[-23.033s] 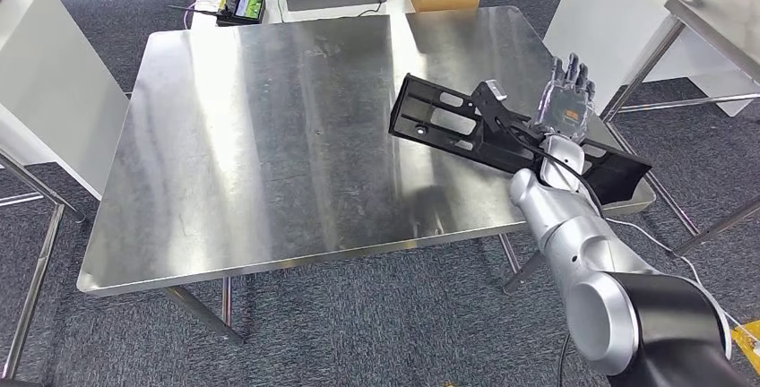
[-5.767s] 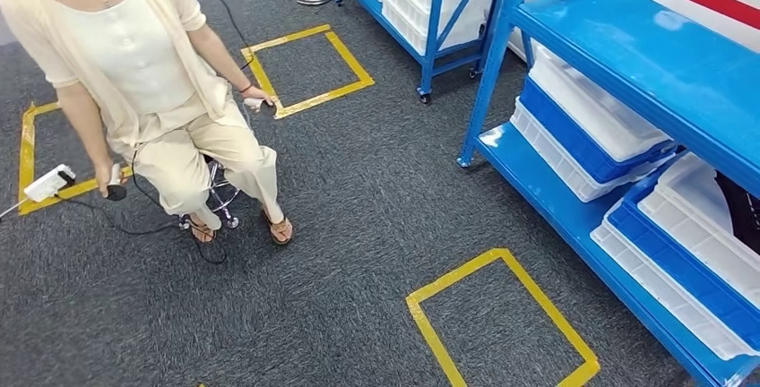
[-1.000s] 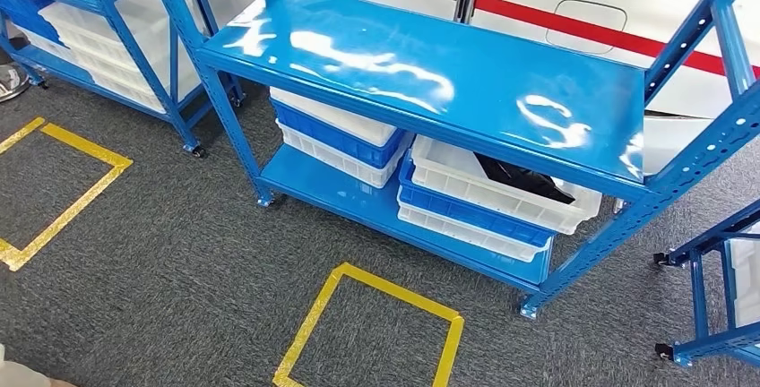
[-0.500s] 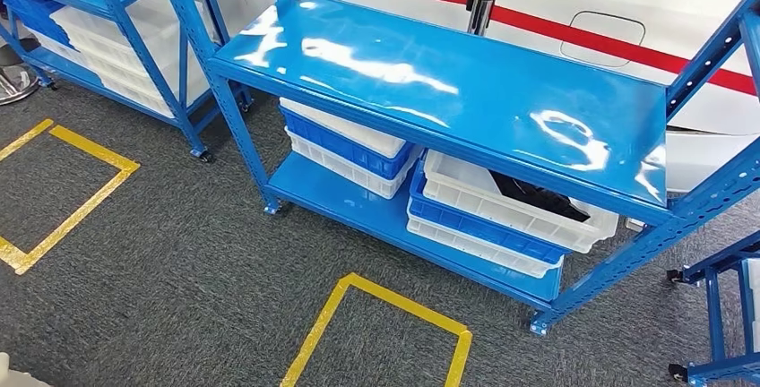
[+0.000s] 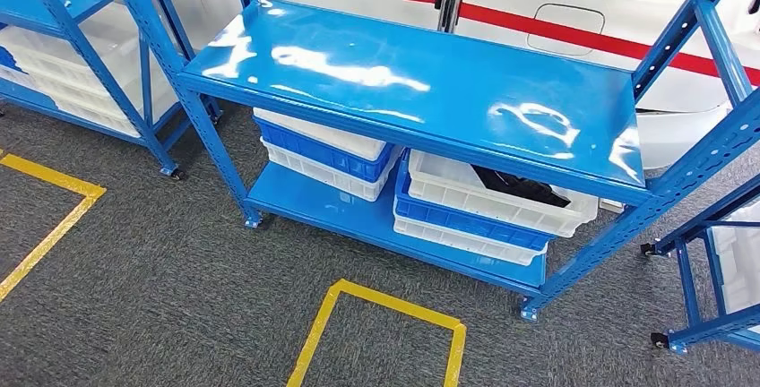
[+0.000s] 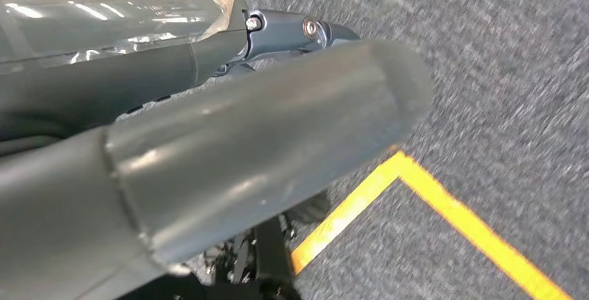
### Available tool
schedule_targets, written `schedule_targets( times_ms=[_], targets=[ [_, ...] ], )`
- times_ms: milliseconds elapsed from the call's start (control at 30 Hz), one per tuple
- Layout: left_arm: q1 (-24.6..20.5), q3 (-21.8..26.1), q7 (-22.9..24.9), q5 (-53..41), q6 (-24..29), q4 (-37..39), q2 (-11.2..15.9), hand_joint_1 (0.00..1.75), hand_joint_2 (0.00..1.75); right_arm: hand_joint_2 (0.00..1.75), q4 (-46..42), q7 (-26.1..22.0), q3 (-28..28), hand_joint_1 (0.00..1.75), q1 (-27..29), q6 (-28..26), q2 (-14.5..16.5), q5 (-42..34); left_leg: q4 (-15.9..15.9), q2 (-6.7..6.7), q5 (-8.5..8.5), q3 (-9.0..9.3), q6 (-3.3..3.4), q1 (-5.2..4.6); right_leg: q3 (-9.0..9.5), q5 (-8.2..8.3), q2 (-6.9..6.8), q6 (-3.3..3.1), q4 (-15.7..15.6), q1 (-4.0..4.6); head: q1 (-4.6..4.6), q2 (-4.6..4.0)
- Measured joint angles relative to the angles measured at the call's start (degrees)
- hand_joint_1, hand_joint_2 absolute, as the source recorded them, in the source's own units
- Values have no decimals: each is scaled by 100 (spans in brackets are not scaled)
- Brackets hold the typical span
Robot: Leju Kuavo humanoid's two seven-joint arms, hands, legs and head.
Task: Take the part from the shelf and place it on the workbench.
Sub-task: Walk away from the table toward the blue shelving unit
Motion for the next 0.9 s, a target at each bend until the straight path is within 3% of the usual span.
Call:
schedule_targets(
  times_ms=[67,133,200,233,300,367,400,433,500,567,633,700,733,767,833,900],
  targets=[
    [-4,0,-2,-3,0,-2,3,0,0,0,0,0,-15,0,7,0,3,-6,-52,125,33,19,128,-29,-142,-144,-225,-6,297,0,12,-1],
    [6,0,-2,-8,0,-3,9,0,0,0,0,0,-28,0,5,3,6,-10,-64,262,24,28,213,-68,-523,-455,-473,-87,1022,22,27,-1],
    [11,-1,-2,-10,-7,-2,12,0,0,0,0,-1,-33,0,13,8,9,-12,-62,404,2,39,251,-119,-852,-622,-515,-104,1598,42,28,0],
    [9,-1,-1,-10,-13,-1,12,0,0,0,0,-2,-36,0,18,11,9,-12,-61,467,-11,51,262,-142,-871,-577,-527,-86,1603,58,29,0],
    [7,-2,-1,-9,-22,-1,12,0,0,0,-1,-8,-42,0,20,16,7,-12,-61,588,-45,100,262,-171,-578,-289,-684,-60,992,107,29,0],
    [8,-2,-1,-8,-25,-1,12,0,0,0,-2,-14,-47,0,0,21,2,-11,-51,702,-102,156,222,-214,-244,-24,-985,-119,294,194,29,-1],
    [7,-2,0,-8,-25,-1,12,0,0,0,-2,-16,-49,0,-11,26,1,-11,-47,756,-134,183,195,-234,-171,39,-1077,-163,128,227,23,-1],
    [3,-2,0,-8,-25,-1,13,0,0,0,-2,-17,-52,0,-18,32,1,-10,-46,817,-167,209,168,-251,-159,64,-1071,-200,80,248,19,-1],
    [-14,-2,1,-8,-26,-2,15,0,0,0,-2,-17,-59,0,-16,45,4,-10,-25,892,-227,255,115,-235,-139,87,-921,-248,65,201,11,-1],
    [-23,-2,-1,-8,-26,-2,21,0,0,0,-2,-17,-67,0,-16,53,6,-10,222,677,-413,187,44,-192,-97,112,-780,-309,47,128,-3,-1],
    [-9,0,-3,-8,-27,-2,27,0,0,0,-2,-17,-73,0,-22,57,15,-7,855,365,-765,-99,-24,-154,-84,127,-643,-367,45,108,-24,-1],
    [10,2,-3,-7,-27,-1,28,0,0,0,-2,-17,-77,0,-18,59,25,-3,1418,272,-952,-408,-71,-129,-80,130,-483,-388,48,110,-28,-1],
    [14,2,-3,-5,-26,-1,31,0,0,0,-2,-17,-79,0,-14,59,26,-1,1451,264,-878,-460,-86,-112,-73,129,-399,-387,50,107,-30,-1],
    [15,2,-3,-4,-26,-1,35,0,0,0,-2,-17,-81,0,-10,59,27,3,1276,251,-699,-416,-95,-90,-61,128,-315,-385,51,103,-28,-1],
    [13,3,-3,-1,-26,-1,45,0,0,0,-2,-17,-83,0,-11,56,32,18,572,127,-265,-151,-102,-39,-40,118,-176,-361,57,101,-31,-1],
    [2,5,-3,-3,-27,-1,49,0,0,0,-2,-17,-83,0,-14,45,38,46,89,-24,-72,26,-69,-27,-56,108,-92,-307,65,123,-34,0]
  ],
)
